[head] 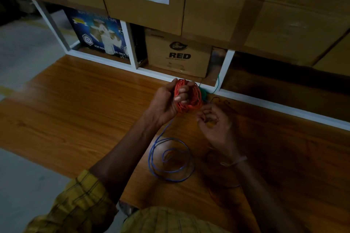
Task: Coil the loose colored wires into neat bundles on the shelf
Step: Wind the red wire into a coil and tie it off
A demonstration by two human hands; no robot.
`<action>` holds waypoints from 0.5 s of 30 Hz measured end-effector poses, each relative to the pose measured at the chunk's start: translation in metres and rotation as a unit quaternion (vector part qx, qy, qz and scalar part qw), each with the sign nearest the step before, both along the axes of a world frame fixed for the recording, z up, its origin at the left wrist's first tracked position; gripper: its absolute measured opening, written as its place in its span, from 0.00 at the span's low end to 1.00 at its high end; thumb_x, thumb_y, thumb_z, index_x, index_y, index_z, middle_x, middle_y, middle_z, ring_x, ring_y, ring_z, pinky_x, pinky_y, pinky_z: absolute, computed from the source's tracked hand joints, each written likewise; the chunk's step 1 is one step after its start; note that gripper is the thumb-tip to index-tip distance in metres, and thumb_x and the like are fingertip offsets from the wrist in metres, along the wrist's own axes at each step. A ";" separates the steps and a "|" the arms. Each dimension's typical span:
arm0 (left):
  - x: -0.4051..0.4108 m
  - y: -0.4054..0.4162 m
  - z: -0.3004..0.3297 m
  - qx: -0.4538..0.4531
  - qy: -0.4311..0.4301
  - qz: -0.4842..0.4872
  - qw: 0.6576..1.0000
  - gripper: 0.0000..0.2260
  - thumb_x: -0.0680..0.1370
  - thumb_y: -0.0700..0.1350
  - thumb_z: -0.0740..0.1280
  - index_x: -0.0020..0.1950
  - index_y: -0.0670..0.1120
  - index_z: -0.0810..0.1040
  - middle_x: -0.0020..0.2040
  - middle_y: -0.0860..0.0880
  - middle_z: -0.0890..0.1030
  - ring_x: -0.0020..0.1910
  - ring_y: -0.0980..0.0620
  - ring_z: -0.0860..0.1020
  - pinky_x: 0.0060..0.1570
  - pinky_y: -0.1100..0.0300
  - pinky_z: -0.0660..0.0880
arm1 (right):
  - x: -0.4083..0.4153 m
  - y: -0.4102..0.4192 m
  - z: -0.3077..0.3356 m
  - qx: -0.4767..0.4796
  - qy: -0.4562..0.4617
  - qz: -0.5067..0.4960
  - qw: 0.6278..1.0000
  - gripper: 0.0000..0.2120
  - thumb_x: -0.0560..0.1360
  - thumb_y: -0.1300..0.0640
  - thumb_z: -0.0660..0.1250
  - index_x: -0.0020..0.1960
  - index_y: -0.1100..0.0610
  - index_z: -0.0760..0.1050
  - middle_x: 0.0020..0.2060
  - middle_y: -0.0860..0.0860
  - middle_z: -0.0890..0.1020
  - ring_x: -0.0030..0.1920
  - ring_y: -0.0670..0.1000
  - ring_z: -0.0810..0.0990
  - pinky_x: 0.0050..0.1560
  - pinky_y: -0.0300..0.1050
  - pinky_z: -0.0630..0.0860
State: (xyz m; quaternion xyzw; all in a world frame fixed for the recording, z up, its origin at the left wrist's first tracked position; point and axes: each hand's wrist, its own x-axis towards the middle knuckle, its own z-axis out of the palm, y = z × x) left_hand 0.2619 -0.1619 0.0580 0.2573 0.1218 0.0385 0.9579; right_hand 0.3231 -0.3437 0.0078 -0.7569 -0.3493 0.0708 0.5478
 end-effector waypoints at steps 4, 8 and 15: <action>0.001 0.004 -0.001 -0.035 -0.014 0.010 0.999 0.25 0.89 0.52 0.47 0.62 0.33 0.73 0.35 0.51 0.72 0.24 0.58 0.69 0.30 0.63 0.71 | -0.001 -0.004 0.009 0.000 -0.008 0.051 0.999 0.13 0.75 0.69 0.71 0.58 0.58 0.80 0.52 0.50 0.86 0.52 0.44 0.85 0.53 0.35 0.79; -0.001 -0.001 0.003 -0.075 -0.022 0.017 0.997 0.25 0.89 0.51 0.49 0.62 0.32 0.74 0.35 0.49 0.74 0.26 0.57 0.72 0.31 0.62 0.75 | 0.001 -0.005 0.018 0.016 -0.062 0.049 0.997 0.06 0.78 0.64 0.71 0.54 0.58 0.84 0.47 0.49 0.87 0.49 0.45 0.86 0.51 0.44 0.82; -0.003 -0.008 0.003 -0.129 -0.012 0.028 0.991 0.25 0.88 0.52 0.55 0.66 0.29 0.74 0.47 0.37 0.83 0.40 0.45 0.87 0.44 0.52 0.86 | 0.005 0.003 0.024 0.044 -0.058 0.029 0.997 0.03 0.73 0.62 0.78 0.46 0.58 0.86 0.41 0.52 0.83 0.44 0.47 0.81 0.44 0.39 0.77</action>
